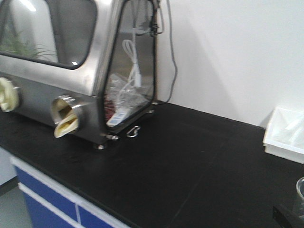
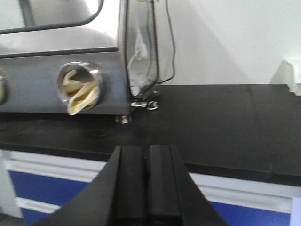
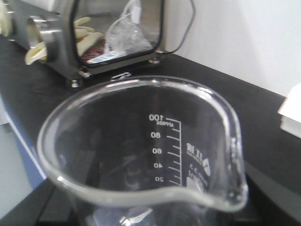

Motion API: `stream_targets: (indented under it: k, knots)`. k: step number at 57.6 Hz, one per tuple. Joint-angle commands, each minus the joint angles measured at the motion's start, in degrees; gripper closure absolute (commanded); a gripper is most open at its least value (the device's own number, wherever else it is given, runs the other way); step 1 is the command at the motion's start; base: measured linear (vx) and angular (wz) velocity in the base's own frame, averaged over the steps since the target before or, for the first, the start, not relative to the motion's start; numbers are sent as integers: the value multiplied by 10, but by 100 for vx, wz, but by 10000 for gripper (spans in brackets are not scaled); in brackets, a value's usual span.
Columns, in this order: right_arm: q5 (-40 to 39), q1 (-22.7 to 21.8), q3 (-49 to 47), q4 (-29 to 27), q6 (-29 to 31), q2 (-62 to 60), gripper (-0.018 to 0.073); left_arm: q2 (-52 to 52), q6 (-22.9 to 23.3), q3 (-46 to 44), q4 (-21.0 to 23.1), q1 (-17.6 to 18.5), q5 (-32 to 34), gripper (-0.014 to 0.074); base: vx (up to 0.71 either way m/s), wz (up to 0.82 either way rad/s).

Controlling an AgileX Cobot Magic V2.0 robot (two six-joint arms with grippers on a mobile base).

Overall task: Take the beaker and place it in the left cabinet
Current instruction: 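Drive the base away from the bench holding the beaker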

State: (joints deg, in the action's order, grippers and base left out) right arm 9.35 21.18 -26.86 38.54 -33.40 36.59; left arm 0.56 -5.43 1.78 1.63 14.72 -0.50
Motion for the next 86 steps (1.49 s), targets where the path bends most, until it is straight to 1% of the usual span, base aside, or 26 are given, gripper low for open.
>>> stream_targets:
  k: [1, 46, 69, 86]
  knots:
    - [-36, -1, -17, 6, 3, -1, 564, 11, 2, 9, 5, 2, 48, 595, -10, 43]
    - [-36, -1, -17, 5, 3, -1, 564, 11, 2, 9, 5, 2, 48, 595, -3, 39]
    - [-36, -1, -17, 5, 3, -1, 564, 11, 2, 9, 5, 2, 48, 595, 8, 37]
    - [-36, -1, -17, 5, 3, -1, 564, 11, 2, 9, 5, 2, 48, 595, 15, 58]
